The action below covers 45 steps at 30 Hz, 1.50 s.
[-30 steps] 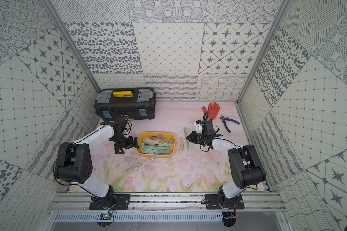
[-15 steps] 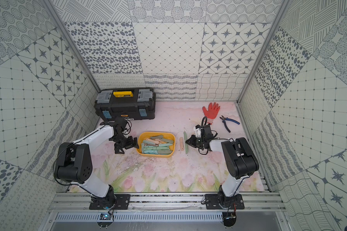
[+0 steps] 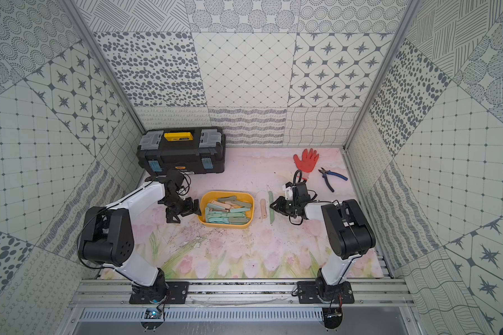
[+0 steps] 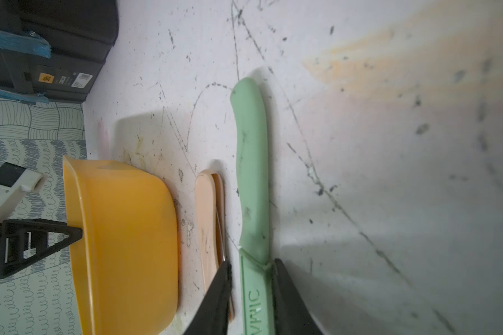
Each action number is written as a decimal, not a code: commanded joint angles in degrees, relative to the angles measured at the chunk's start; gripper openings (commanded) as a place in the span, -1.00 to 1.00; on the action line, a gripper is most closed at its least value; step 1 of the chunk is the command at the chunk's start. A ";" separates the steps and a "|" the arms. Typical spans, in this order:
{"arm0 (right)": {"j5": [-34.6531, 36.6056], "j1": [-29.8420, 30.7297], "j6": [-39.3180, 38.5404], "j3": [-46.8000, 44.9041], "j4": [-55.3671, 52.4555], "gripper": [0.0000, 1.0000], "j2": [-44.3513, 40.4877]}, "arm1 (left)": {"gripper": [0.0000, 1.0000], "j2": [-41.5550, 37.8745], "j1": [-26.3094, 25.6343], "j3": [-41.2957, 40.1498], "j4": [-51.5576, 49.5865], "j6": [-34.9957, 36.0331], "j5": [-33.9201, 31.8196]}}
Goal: Take the fruit knife out of the storage box
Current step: Place the fruit knife at the center of the board, then pick up the fruit knife from the storage box.
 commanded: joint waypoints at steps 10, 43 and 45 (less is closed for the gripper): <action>8.03 2.17 -3.26 5.15 -11.17 0.00 -14.82 | 0.96 0.23 0.44 0.44 -0.94 -0.44 -0.36; 30.62 30.80 -35.18 48.91 -49.00 -0.13 12.35 | 0.96 0.22 0.45 0.55 -0.92 -0.43 -0.22; 31.83 31.10 -35.19 50.04 -49.26 -0.13 13.83 | 0.96 0.33 0.45 0.55 -0.95 -0.43 -0.22</action>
